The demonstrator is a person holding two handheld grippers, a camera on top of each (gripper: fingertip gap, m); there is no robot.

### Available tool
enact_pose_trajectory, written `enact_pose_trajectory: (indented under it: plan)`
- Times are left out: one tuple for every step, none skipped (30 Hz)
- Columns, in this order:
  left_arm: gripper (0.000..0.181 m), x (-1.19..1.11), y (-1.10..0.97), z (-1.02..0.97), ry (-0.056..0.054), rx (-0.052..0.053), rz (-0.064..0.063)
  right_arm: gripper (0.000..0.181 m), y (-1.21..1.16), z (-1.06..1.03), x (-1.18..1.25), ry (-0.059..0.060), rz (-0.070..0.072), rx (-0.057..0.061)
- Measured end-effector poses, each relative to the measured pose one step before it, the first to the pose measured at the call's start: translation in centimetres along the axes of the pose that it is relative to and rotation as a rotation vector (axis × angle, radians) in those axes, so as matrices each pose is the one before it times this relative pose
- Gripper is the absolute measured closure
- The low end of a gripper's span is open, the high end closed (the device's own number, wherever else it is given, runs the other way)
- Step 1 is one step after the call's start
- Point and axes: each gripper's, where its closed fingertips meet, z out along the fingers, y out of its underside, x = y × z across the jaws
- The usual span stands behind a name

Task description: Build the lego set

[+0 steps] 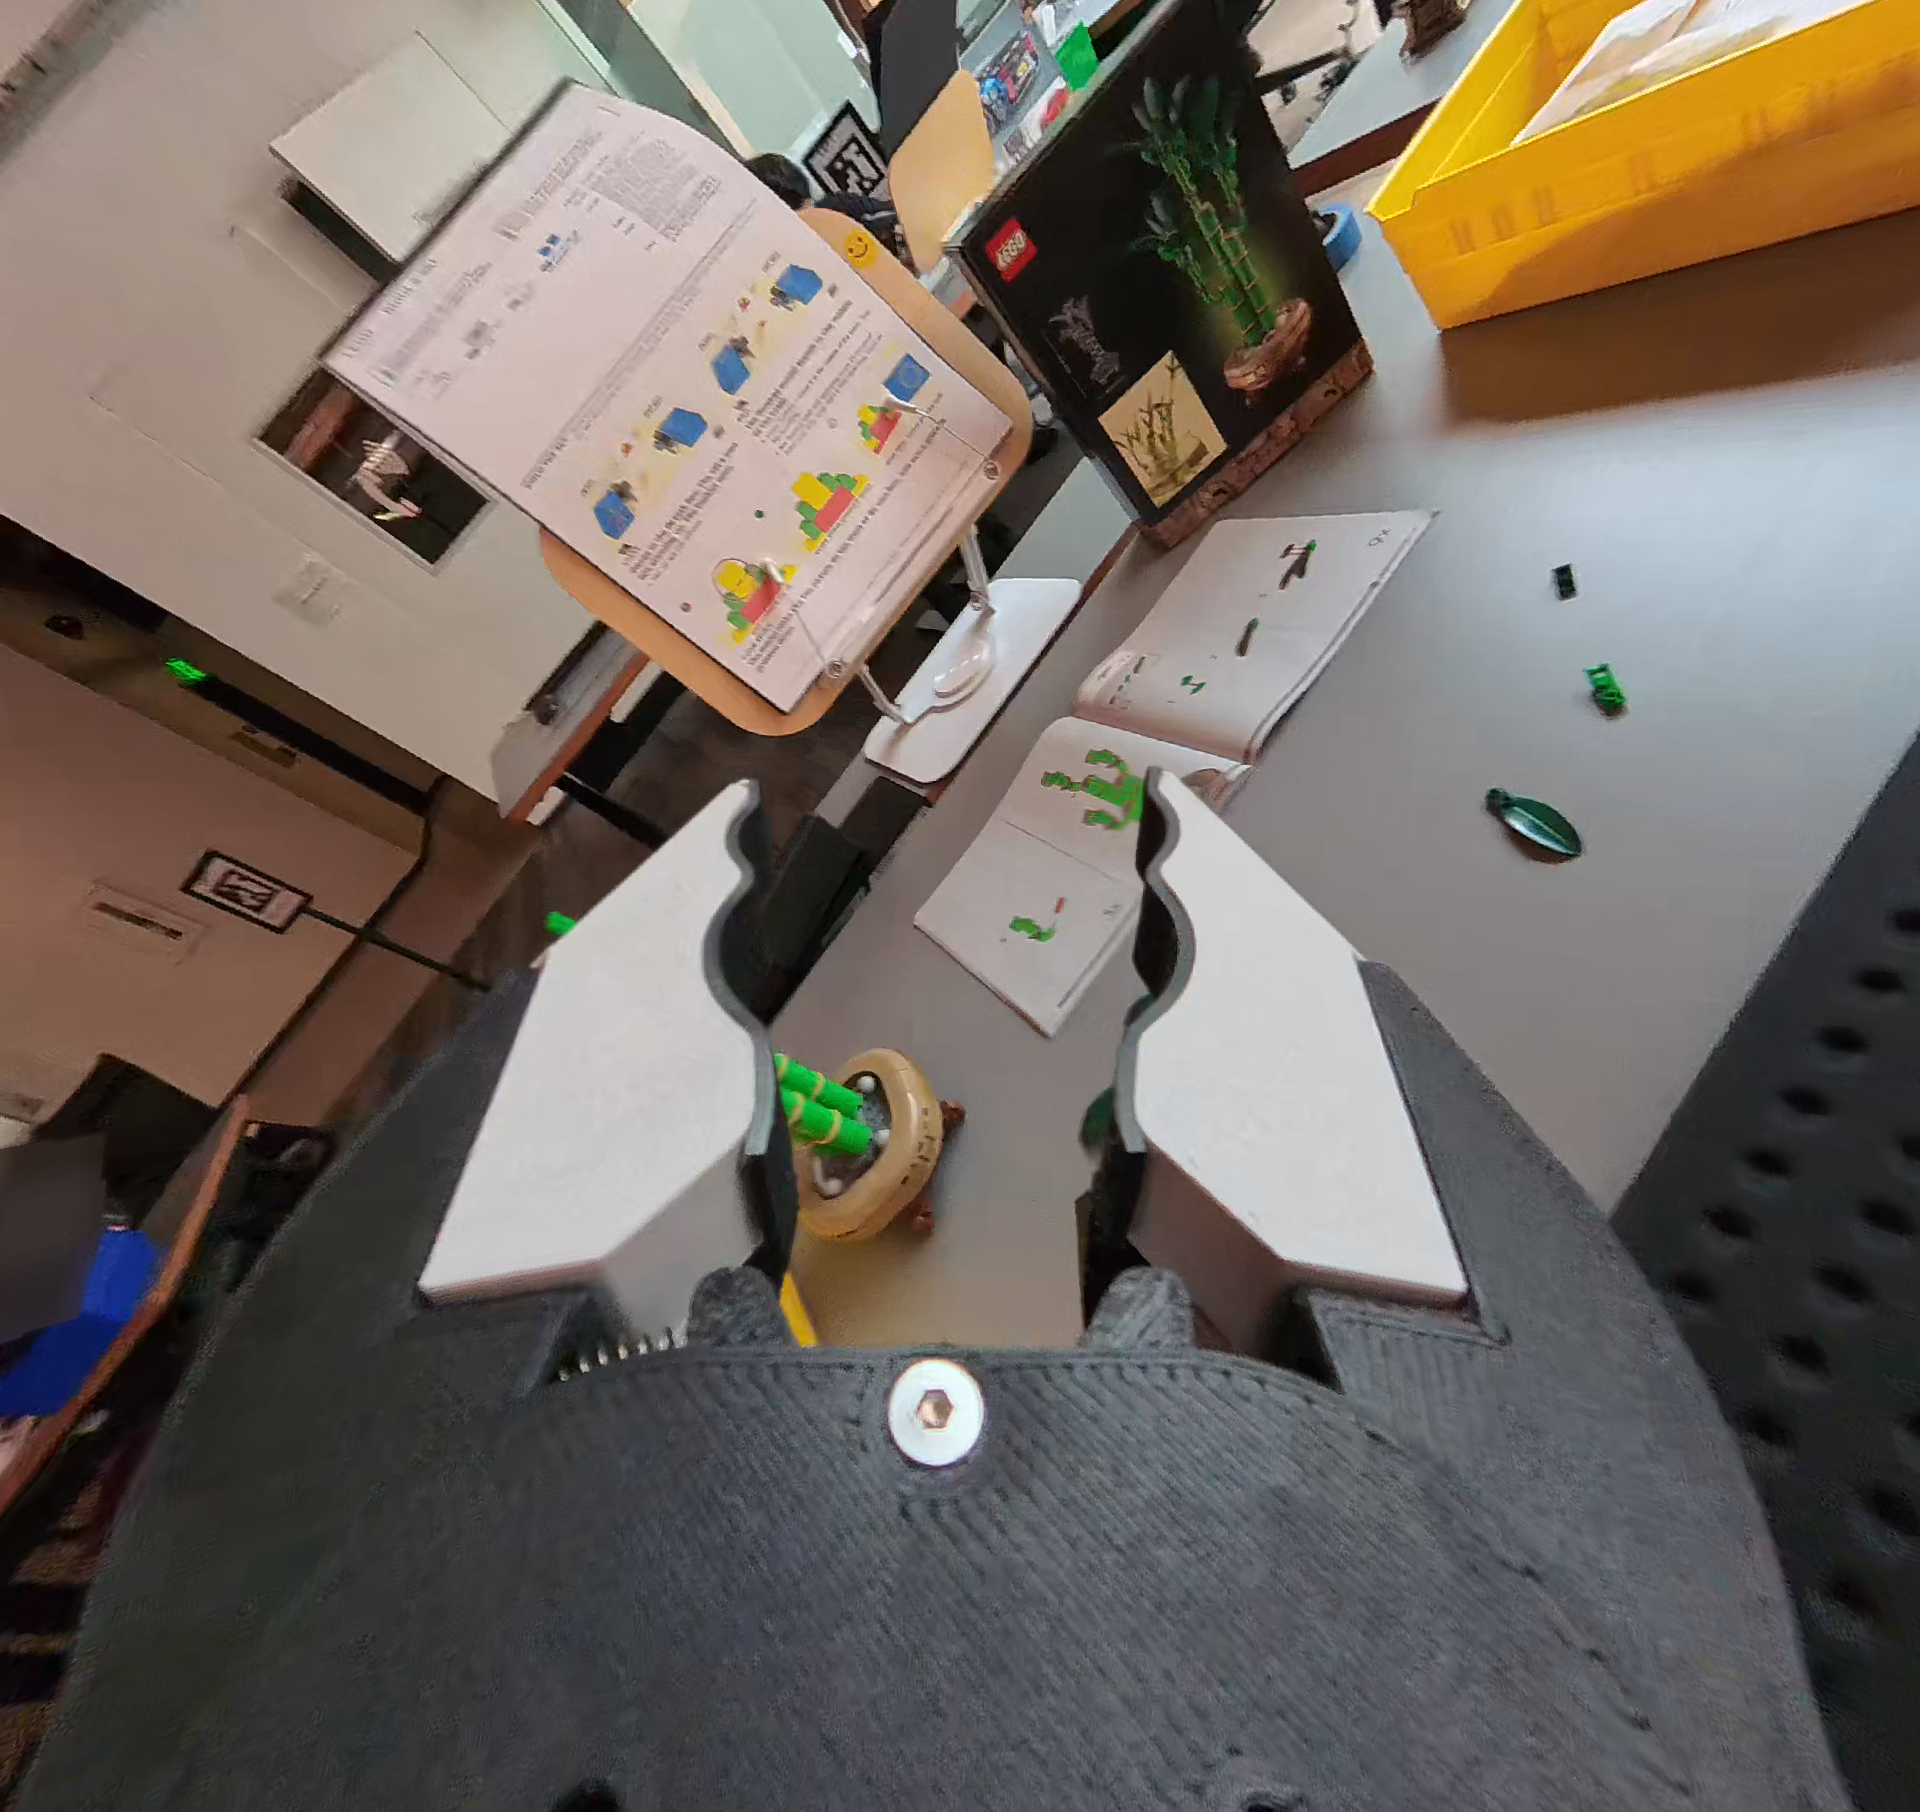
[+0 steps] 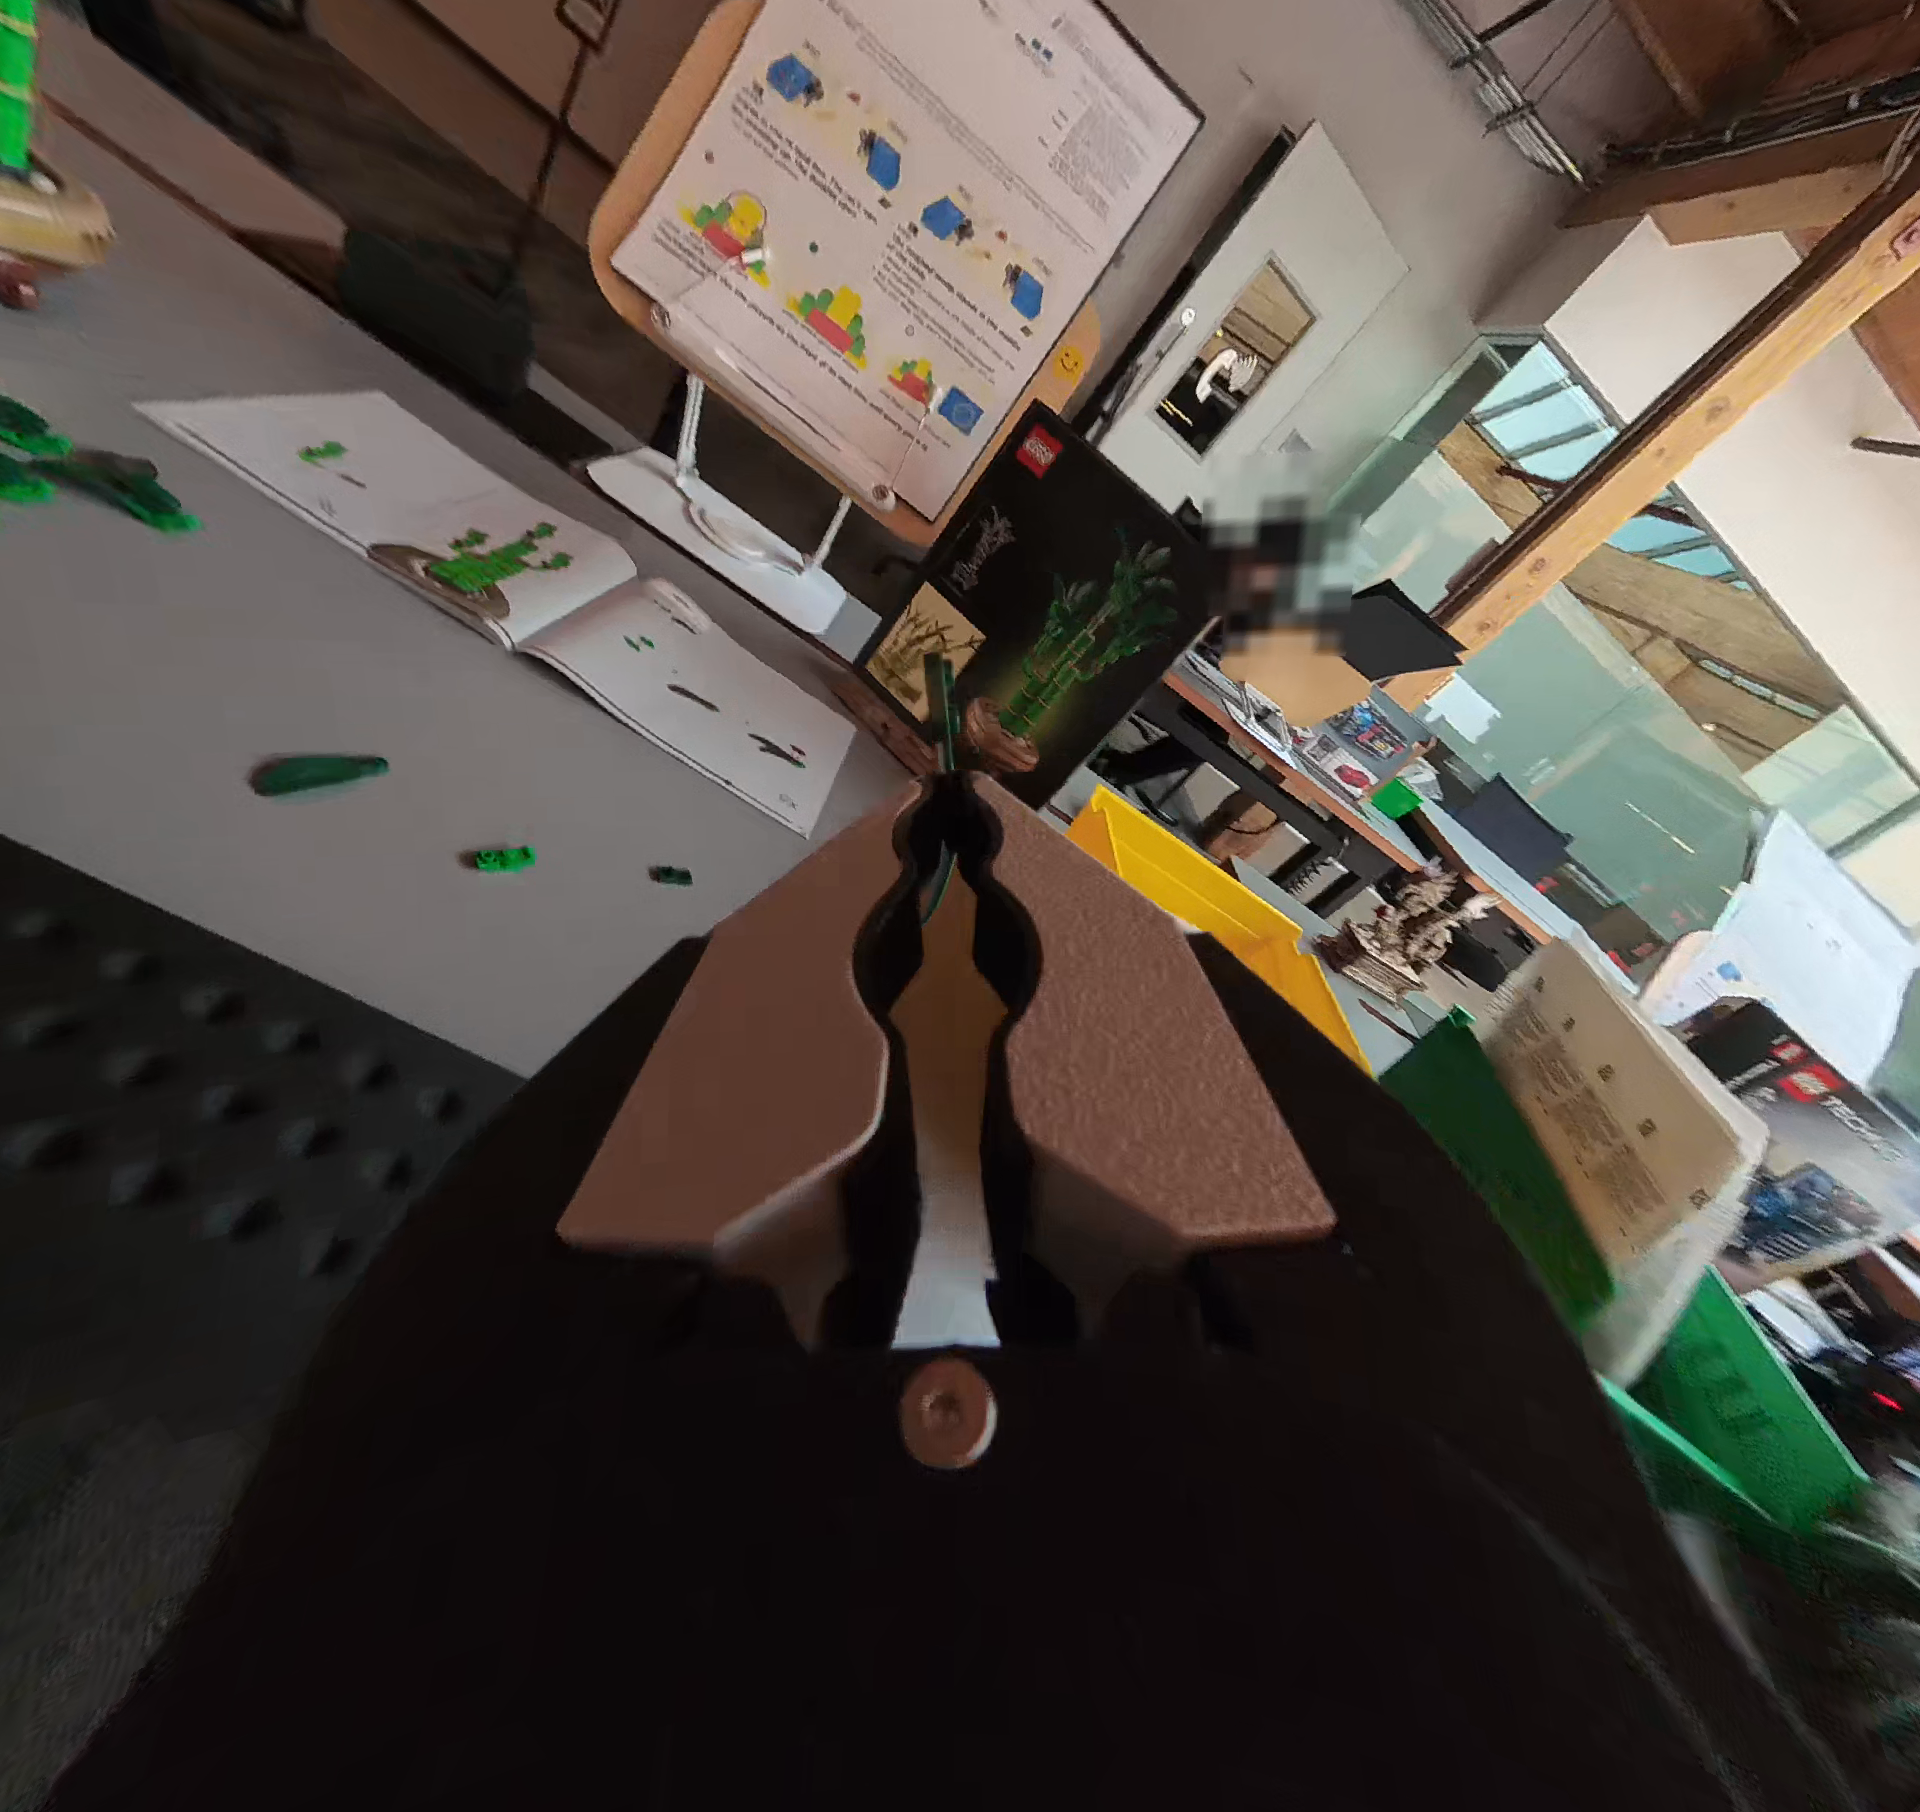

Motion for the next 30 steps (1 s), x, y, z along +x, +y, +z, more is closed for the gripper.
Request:
enact_pose_trajectory:
  plan:
    - [0.111,1.004,0.503,0.397,0.0414,-0.0025,-0.0302,0.181,0.128,0.769,-0.106,-0.0188,0.0264,0.0445]
    - [0.111,1.061,0.663,0.452,0.0429,-0.0032,-0.0314,0.181,0.37,0.88,-0.116,-0.0178,0.0157,0.0389]
    - [0.11,1.009,0.804,0.535,0.0417,-0.0065,-0.0305,0.181,0.499,1.014,-0.215,-0.0254,0.0147,0.0374]
    - [0.11,0.786,0.948,0.654,0.0337,-0.0132,-0.0292,0.181,0.35,1.086,-0.382,-0.0397,0.012,0.0489]
    - [0.11,0.448,1.007,0.725,0.0189,-0.0181,-0.0298,0.181,0.299,1.153,-0.317,-0.0423,0.0082,0.0537]
    - [0.11,0.227,0.898,0.759,0.0118,-0.0153,-0.0385,0.181,0.496,1.278,-0.179,-0.0426,0.0145,0.0395]
    - [0.109,0.211,0.651,0.788,0.0203,-0.0088,-0.0543,0.181,0.59,1.356,-0.143,-0.0516,0.0257,0.0239]
    - [0.109,0.206,0.332,0.817,0.03,-0.003,-0.066,0.181,0.433,1.313,0.049,-0.0464,0.0255,0.0222]
    - [0.108,0.13,-0.008,0.841,0.0332,0.003,-0.0645,0.181,0.243,1.235,0.214,-0.0401,0.0267,0.0208]
    - [0.108,0.008,-0.35,0.828,0.0305,0.0078,-0.0511,0.181,0.033,1.148,0.184,-0.0459,0.0362,0.0199]
    - [0.107,-0.19,-0.628,0.805,0.0192,0.0075,-0.0308,0.181,-0.224,1.023,0.112,-0.05,0.0407,0.0232]
    - [0.101,-0.46,-0.836,0.771,0.0001,0.0068,-0.009,0.181,-0.407,0.903,0.137,-0.0463,0.04,0.0281]
    - [0.094,-0.5,-1.047,0.699,-0.0081,0.0114,0.0077,0.181,-0.488,0.828,0.012,-0.0518,0.0451,0.0273]
    - [0.092,-0.315,-1.193,0.599,-0.0004,0.0198,0.0121,0.181,-0.606,0.775,-0.203,-0.0636,0.0533,0.0263]
    - [0.092,-0.074,-1.276,0.467,0.0112,0.0277,0.0028,0.181,-0.715,0.775,-0.244,-0.0638,0.0616,0.0257]
    - [0.091,0.11,-1.297,0.343,0.0197,0.0325,-0.0099,0.181,-0.82,0.762,-0.222,-0.0599,0.0692,0.0265]
    - [0.092,0.257,-1.272,0.182,0.0242,0.0355,-0.0173,0.181,-0.999,0.725,-0.331,-0.0638,0.0728,0.0297]
    - [0.092,0.442,-1.2,0.042,0.0293,0.0368,-0.0177,0.181,-1.123,0.668,-0.319,-0.058,0.0683,0.0294]
    - [0.093,0.647,-1.087,-0.074,0.0355,0.0362,-0.0133,0.181,-1.255,0.641,-0.242,-0.046,0.0596,0.0342]
    - [0.096,0.818,-0.935,-0.118,0.0394,0.0335,-0.0087,0.181,-1.283,0.602,-0.267,-0.0398,0.0567,0.0355]
    - [0.099,0.908,-0.78,-0.111,0.0404,0.0287,-0.0054,0.181,-1.23,0.585,-0.356,-0.038,0.0469,0.0343]
    - [0.102,0.995,-0.585,-0.08,0.043,0.0217,-0.0015,0.181,-1.087,0.579,-0.51,-0.0403,0.0325,0.0303]
    - [0.108,1.161,-0.394,-0.015,0.0519,0.0141,0.0016,0.181,-0.719,0.617,-0.551,-0.0378,0.0234,0.0093]
    - [0.112,1.091,-0.261,0.043,0.0464,0.0106,0.0003,0.181,-0.347,0.587,-0.56,-0.032,0.0125,-0.0121]
    - [0.114,0.773,-0.207,0.105,0.0271,0.0132,-0.001,0.181,-0.142,0.564,-0.604,-0.0309,0.0011,-0.0187]
    - [0.117,0.642,-0.163,0.143,0.0212,0.015,0.0018,0.181,0.053,0.507,-0.533,-0.0257,-0.0001,-0.0259]
    - [0.123,0.593,-0.067,0.195,0.0245,0.0116,0.0041,0.181,0.164,0.471,-0.395,-0.0199,0.0058,-0.0259]
    - [0.128,0.421,-0.012,0.247,0.0207,0.0077,0.0006,0.181,0.074,0.408,-0.385,-0.0238,0.0112,-0.0129]
    - [0.13,0.216,-0.023,0.264,0.0143,0.0066,-0.0063,0.181,-0.025,0.369,-0.371,-0.0271,0.0151,-0.0021]
    - [0.131,0.162,-0.053,0.257,0.0172,0.0068,-0.0093,0.181,0.052,0.314,-0.243,-0.0249,0.0134,-0.0077]
